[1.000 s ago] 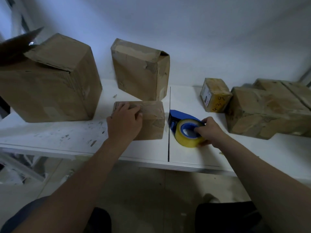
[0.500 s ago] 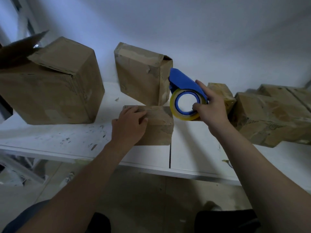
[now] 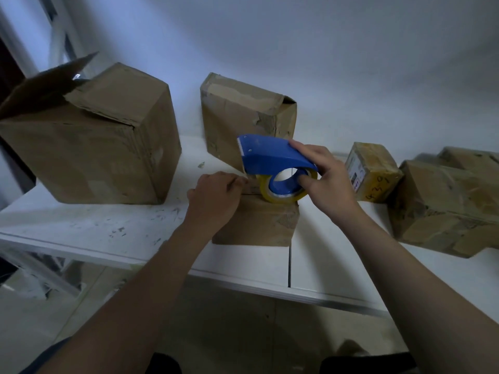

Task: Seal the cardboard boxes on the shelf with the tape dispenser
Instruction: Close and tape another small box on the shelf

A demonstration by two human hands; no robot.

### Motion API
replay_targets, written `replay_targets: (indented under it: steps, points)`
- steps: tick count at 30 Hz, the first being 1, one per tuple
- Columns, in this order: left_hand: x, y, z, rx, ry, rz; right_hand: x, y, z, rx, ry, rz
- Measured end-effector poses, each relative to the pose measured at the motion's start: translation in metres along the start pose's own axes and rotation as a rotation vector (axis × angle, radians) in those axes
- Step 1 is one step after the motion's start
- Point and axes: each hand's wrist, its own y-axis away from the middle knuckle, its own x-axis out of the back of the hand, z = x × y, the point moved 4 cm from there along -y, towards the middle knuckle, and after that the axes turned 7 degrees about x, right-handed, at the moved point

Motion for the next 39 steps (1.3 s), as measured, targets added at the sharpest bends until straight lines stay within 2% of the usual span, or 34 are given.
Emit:
replay_targets:
  steps: [3,7,13,17,26,30,39]
  points:
    - [0.002,-0.003,0.0,0.146,0.258,-0.002,0.0,0.003,0.003,-0.024,-0.038,0.026]
    - [0.003,-0.002,0.015,0.322,0.56,-0.12,-0.001,0.006,0.001,-0.016,-0.027,0.036]
    - [0.011,-0.004,0.011,0.48,0.662,-0.164,-0.001,0.01,-0.001,-0.011,-0.03,0.048]
    - [0.015,-0.006,0.01,0.457,0.806,-0.159,0.0,0.012,0.0,0.008,-0.004,0.039]
    - [0.034,0.006,0.006,0.495,0.793,-0.204,-0.007,0.015,0.002,0.049,0.033,0.088]
    - [0.045,0.006,0.002,0.473,0.742,-0.161,-0.01,0.014,0.007,0.008,0.026,0.1]
    - [0.048,0.004,-0.025,0.462,0.596,-0.204,-0.014,0.002,-0.013,0.193,0.207,-0.007]
